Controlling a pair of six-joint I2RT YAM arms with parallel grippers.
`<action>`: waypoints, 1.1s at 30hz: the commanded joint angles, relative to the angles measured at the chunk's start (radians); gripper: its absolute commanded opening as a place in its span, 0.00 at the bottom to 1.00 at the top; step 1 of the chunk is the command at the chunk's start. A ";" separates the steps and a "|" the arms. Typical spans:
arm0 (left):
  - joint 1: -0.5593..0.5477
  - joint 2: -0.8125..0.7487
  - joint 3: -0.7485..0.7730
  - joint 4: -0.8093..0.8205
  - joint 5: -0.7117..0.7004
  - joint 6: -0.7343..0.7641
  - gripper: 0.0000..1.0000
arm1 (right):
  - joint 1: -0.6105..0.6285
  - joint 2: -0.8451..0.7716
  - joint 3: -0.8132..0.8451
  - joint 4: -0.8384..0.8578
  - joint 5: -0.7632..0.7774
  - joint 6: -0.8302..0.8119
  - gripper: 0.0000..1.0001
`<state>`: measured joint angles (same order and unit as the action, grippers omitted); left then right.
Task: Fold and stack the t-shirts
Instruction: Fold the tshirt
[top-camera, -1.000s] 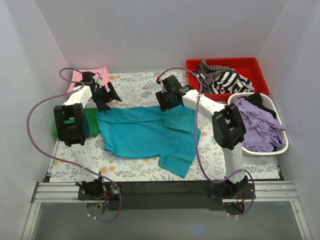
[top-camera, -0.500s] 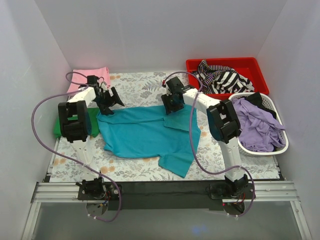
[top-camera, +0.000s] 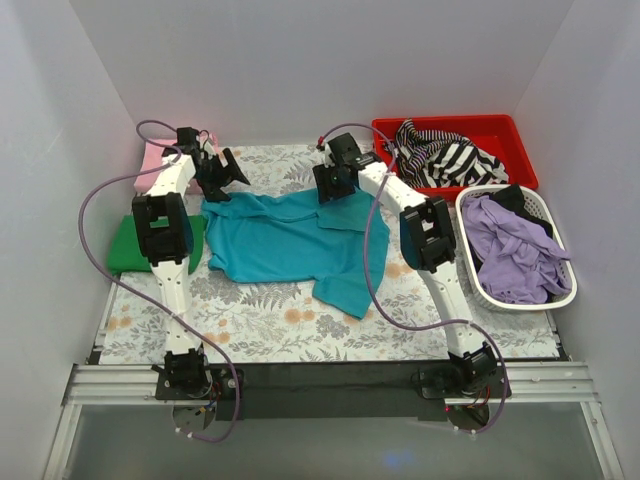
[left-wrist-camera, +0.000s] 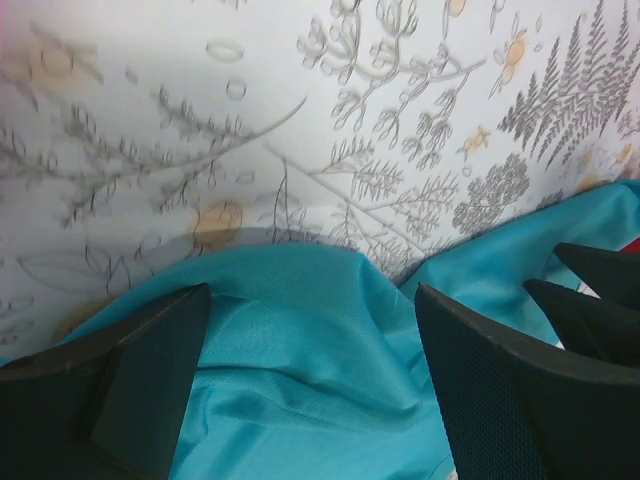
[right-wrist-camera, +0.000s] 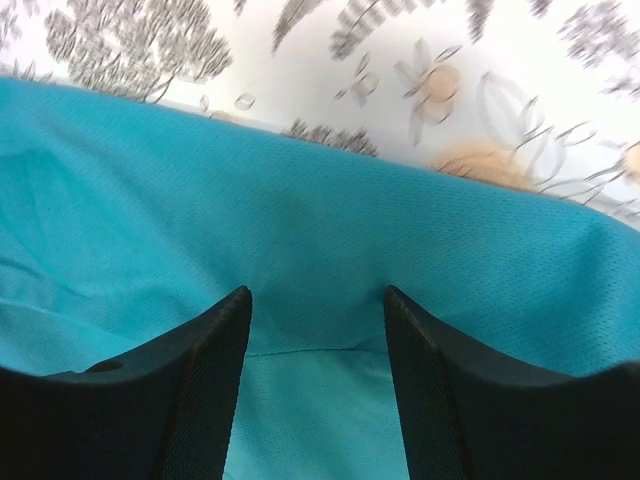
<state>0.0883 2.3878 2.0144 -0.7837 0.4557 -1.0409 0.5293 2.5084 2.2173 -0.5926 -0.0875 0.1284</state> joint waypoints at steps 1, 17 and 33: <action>-0.004 0.131 0.186 -0.050 -0.045 0.041 0.83 | -0.040 0.066 0.061 -0.038 0.009 -0.021 0.63; -0.041 -0.524 -0.281 0.215 0.051 0.053 0.86 | 0.070 -0.376 -0.235 0.177 -0.021 -0.177 0.69; -0.039 -0.956 -0.985 0.202 -0.190 -0.197 0.91 | 0.187 -0.598 -0.628 0.183 0.043 -0.162 0.67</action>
<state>0.0486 1.5585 1.0473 -0.6361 0.3111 -1.1492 0.7277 2.0361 1.6100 -0.4545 -0.0673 -0.0326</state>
